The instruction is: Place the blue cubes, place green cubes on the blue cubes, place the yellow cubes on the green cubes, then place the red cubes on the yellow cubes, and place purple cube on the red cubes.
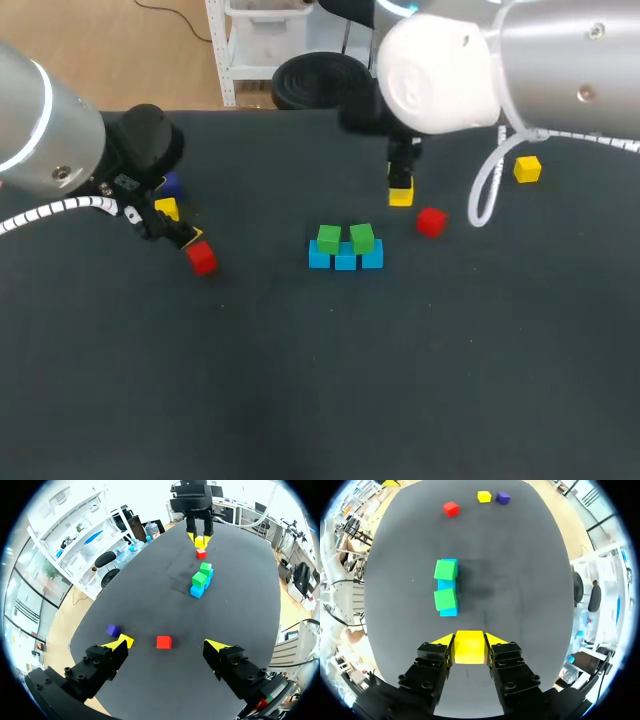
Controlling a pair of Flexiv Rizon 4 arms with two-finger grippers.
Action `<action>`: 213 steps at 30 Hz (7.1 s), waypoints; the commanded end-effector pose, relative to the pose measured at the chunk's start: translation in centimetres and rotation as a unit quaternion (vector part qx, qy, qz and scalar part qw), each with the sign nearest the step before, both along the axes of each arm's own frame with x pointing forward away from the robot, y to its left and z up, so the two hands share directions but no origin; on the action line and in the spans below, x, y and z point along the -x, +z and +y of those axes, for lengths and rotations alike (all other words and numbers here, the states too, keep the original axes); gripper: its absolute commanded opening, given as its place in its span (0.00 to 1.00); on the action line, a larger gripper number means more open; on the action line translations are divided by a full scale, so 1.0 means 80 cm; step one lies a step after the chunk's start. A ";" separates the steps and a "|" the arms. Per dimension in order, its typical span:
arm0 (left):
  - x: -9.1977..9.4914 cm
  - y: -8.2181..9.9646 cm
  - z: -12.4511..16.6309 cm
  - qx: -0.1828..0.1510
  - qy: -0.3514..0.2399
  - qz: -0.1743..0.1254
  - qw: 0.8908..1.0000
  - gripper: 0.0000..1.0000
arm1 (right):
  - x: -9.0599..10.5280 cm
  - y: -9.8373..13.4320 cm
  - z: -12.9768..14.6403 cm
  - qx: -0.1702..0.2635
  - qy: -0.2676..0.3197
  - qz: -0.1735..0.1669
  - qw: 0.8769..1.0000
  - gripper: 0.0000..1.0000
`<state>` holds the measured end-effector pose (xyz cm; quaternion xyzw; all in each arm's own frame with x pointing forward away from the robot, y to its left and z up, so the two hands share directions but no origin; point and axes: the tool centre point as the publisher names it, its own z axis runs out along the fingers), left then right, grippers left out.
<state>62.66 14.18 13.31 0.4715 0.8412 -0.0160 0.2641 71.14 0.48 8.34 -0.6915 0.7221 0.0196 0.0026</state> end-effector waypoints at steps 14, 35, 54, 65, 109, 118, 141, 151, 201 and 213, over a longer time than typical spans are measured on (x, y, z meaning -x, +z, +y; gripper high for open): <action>-0.001 0.000 0.002 0.002 -0.002 0.000 1.000 1.00 | 0.012 -0.014 0.061 0.011 0.064 0.014 0.998 0.00; -0.001 0.000 0.002 0.002 -0.002 0.000 1.000 1.00 | 0.023 -0.014 0.079 0.001 0.058 0.035 0.998 0.00; -0.001 0.000 0.002 0.002 -0.002 0.000 1.000 1.00 | 0.037 -0.016 0.101 0.045 0.022 0.025 0.998 0.00; -0.001 0.000 0.002 0.002 -0.002 0.000 1.000 1.00 | 0.043 -0.016 0.094 0.034 0.014 0.029 0.999 0.00; -0.001 0.000 0.002 0.002 -0.002 0.000 1.000 1.00 | 0.049 -0.033 0.098 0.000 0.046 0.051 0.998 0.00; -0.001 0.000 0.002 0.002 -0.002 0.000 1.000 1.00 | 0.050 -0.025 0.098 -0.004 0.050 0.049 0.998 0.00; -0.001 0.000 0.002 0.002 -0.002 0.000 1.000 1.00 | 0.049 -0.030 0.095 0.000 0.054 0.049 0.997 0.00; -0.001 0.000 0.002 0.002 -0.002 0.000 1.000 1.00 | 0.049 -0.031 0.094 0.002 0.055 0.045 0.997 0.00; -0.001 0.000 0.002 0.002 -0.002 0.000 1.000 1.00 | 0.043 -0.014 0.070 -0.017 0.026 0.024 0.999 1.00; -0.001 0.000 0.002 0.002 -0.002 0.000 1.000 1.00 | 0.032 0.001 0.014 -0.032 -0.045 -0.003 0.998 1.00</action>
